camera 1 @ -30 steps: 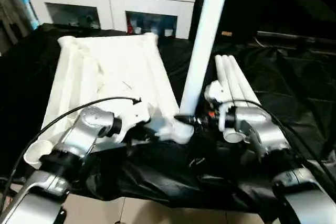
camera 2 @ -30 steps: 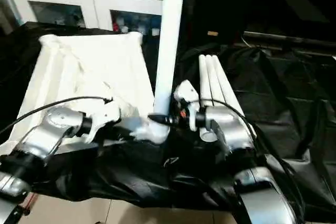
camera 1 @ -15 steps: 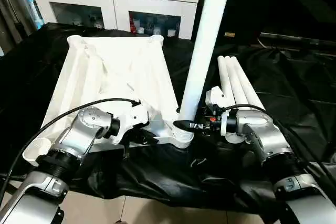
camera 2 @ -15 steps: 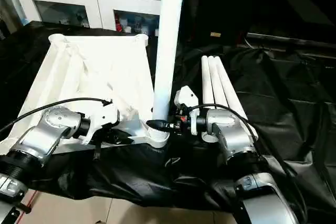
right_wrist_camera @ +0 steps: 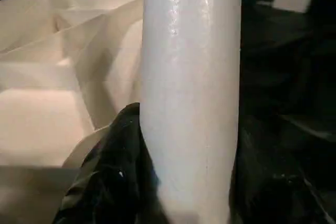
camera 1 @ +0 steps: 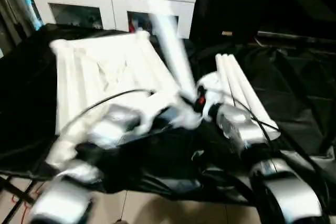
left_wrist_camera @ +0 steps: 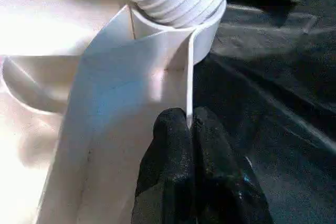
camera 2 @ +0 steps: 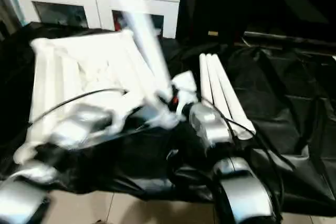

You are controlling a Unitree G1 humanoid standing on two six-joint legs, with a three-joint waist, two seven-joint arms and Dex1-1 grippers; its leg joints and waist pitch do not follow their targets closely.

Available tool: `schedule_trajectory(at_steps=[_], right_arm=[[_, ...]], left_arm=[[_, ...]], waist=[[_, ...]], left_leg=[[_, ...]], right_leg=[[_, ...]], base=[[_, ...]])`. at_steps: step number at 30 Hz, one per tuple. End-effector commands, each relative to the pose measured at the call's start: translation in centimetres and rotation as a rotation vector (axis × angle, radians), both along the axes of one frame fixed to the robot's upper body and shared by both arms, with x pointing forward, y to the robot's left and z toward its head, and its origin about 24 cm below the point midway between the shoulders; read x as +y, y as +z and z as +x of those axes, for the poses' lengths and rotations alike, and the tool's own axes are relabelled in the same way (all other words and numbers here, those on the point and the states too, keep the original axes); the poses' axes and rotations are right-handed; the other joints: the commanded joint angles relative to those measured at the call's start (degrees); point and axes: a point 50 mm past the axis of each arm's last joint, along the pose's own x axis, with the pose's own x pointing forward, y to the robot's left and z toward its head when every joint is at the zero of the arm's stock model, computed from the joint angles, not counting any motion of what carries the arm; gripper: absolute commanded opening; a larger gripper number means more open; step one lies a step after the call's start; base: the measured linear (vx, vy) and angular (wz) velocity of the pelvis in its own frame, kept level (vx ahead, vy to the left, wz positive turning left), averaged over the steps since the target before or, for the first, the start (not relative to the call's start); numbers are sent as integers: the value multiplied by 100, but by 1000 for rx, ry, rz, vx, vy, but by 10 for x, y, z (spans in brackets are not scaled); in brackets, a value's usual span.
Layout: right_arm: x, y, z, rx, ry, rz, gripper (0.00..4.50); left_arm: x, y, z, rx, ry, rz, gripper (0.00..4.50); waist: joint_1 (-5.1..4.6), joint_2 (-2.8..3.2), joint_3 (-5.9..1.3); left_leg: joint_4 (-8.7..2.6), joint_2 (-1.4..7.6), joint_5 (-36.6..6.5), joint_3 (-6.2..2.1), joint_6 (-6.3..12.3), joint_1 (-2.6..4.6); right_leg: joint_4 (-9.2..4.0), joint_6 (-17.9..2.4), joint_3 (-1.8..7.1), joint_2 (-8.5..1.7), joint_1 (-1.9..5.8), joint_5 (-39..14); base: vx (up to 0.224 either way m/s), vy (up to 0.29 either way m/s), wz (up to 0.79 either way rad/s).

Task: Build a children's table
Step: Insert table leg to table base

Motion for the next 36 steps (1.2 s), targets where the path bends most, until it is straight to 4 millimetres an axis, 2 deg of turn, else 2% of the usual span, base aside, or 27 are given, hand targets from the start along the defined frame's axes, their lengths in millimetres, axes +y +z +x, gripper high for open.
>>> schedule_trajectory(at_steps=[1, 2, 4, 5, 6, 7, 8, 9, 11, 14, 15, 16, 19, 20, 22, 25, 26, 29, 31, 32, 34, 36], right_arm=[[12, -30, -18, 133, 41, 62, 187], [12, -29, -17, 128, 40, 70, 187], [8, -22, -15, 80, 49, 113, 187], [6, -16, -14, 51, 57, 146, 187], [6, -16, -14, 51, 57, 146, 187], [5, -14, -13, 40, 58, 159, 187], [4, -7, -12, 7, 83, 188, 187], [4, -5, -12, -3, 92, 196, 187], [3, -2, -12, -16, 103, 208, 187], [-3, 16, -12, -78, 169, 270, 187], [-4, 18, -12, -84, 178, 277, 187], [-5, 20, -13, -90, 189, 281, 187], [-10, 24, -15, -108, 213, 286, 187], [-12, 25, -17, -113, 229, 276, 187], [-13, 25, -18, -114, 235, 273, 187], [-14, 25, -20, -114, 243, 270, 187], [-14, 26, -21, -114, 247, 273, 187], [-14, 27, -23, -113, 255, 276, 187], [-12, 29, -24, -112, 268, 277, 187], [-12, 29, -24, -112, 268, 277, 187], [-10, 29, -24, -113, 276, 272, 187], [-9, 30, -24, -113, 280, 267, 187]], left_arm=[[-2, 27, 11, -180, -2, -7, 0], [-1, 26, 10, -183, -11, -6, 0], [3, 24, 0, -185, -95, -11, 0], [7, 23, -5, -180, -133, -13, 0], [7, 23, -5, -180, -133, -13, 0], [8, 22, -7, -175, -139, -10, 0], [13, 20, -13, -161, -190, -16, 0], [16, 19, -15, -155, -202, -11, 0], [19, 18, -16, -155, -217, -1, 0], [27, 21, -19, -175, -257, -5, 0], [28, 21, -18, -176, -245, -3, 44], [29, 22, -19, -165, -247, -13, 44], [36, 28, -19, -141, -242, -37, 55], [41, 37, -16, -117, -200, -107, 82], [43, 40, -14, -120, -190, -119, 94], [52, 57, -6, -152, -160, -185, 93], [56, 67, 2, -174, -97, -219, 93], [59, 76, 14, -202, 4, -245, 92], [56, 90, 38, -268, 235, -274, 92], [56, 90, 38, -268, 235, -274, 92], [43, 103, 48, -317, 312, -332, 92], [24, 112, 49, -322, 280, -396, 92]], waist=[[8, 47, -306], [3, 49, -319], [14, 91, -339], [3, 75, -350], [9, 76, -358], [6, 79, -375], [12, 118, -386], [-3, 108, -382], [-18, 119, -384], [-15, 91, -366], [-13, 97, -363], [-10, 116, -361], [18, 119, -348], [19, 124, -350], [32, 117, -347], [34, 99, -344], [36, 95, -344], [51, 76, -346], [62, 77, -349], [83, 64, -351], [102, 46, -361], [127, 31, -366]], left_leg=[[-411, 155, -2006, -61, 21, 73], [-415, 164, -1845, -59, 42, 37], [-407, 179, -1707, -55, 62, 39], [-394, 173, -1470, -34, 129, 8], [-383, 175, -1385, -23, 158, 21], [-363, 165, -1147, -13, 211, 4], [-355, 168, -940, -14, 261, 0], [-352, 164, -882, -9, 293, -18], [-343, 165, -830, -2, 342, 9], [-351, 169, -948, 8, 363, 31], [-355, 170, -970, 7, 355, 34], [-358, 181, -1017, 7, 327, 44], [-365, 190, -1071, 16, 239, 60], [-359, 182, -1045, 20, 197, 60], [-356, 170, -1031, 27, 175, 59], [-353, 150, -1117, 25, 134, 62], [-349, 143, -1099, 25, 121, 59], [-335, 133, -1042, 21, 136, 58], [-314, 127, -1043, 27, 142, 69], [-310, 127, -1020, 19, 176, 53], [-294, 120, -924, 19, 200, 37], [-287, 125, -790, 18, 271, 14]], right_leg=[[-533, -925, 274, -459, 153, -2012], [-498, -977, 271, -454, 182, -1801], [-469, -1059, 275, -455, 188, -1510], [-420, -1165, 274, -441, 222, -1077], [-407, -1212, 276, -436, 222, -927], [-355, -1305, 278, -425, 250, -558], [-320, -1378, 272, -418, 262, -215], [-303, -1407, 270, -410, 272, -80], [-281, -1504, 264, -400, 271, 160], [-313, -1489, 269, -402, 271, -53], [-308, -1475, 271, -399, 278, -89], [-312, -1465, 272, -404, 264, -176], [-329, -1447, 283, -413, 255, -360], [-312, -1453, 283, -402, 253, -324], [-308, -1456, 284, -393, 254, -298], [-338, -1387, 285, -397, 248, -544], [-329, -1365, 285, -391, 256, -558], [-322, -1320, 279, -381, 262, -546], [-329, -1304, 275, -371, 249, -517], [-328, -1298, 275, -390, 268, -524], [-327, -1278, 271, -394, 281, -486], [-320, -1349, 270, -416, 295, -379]], base=[[0, 0, 0], [0, 0, 0], [0, 0, 0], [0, 0, 0], [0, 0, 0], [0, 0, 0], [0, 0, 0], [0, 0, 0], [0, 0, 0], [0, 0, 0], [0, 0, 0], [0, 0, 0], [0, 0, 0], [0, 0, 0], [0, 0, 0], [0, 0, 0], [0, 0, 0], [0, 0, 0], [0, 0, 0], [0, 0, 0], [0, 0, 0], [0, 0, 0]])
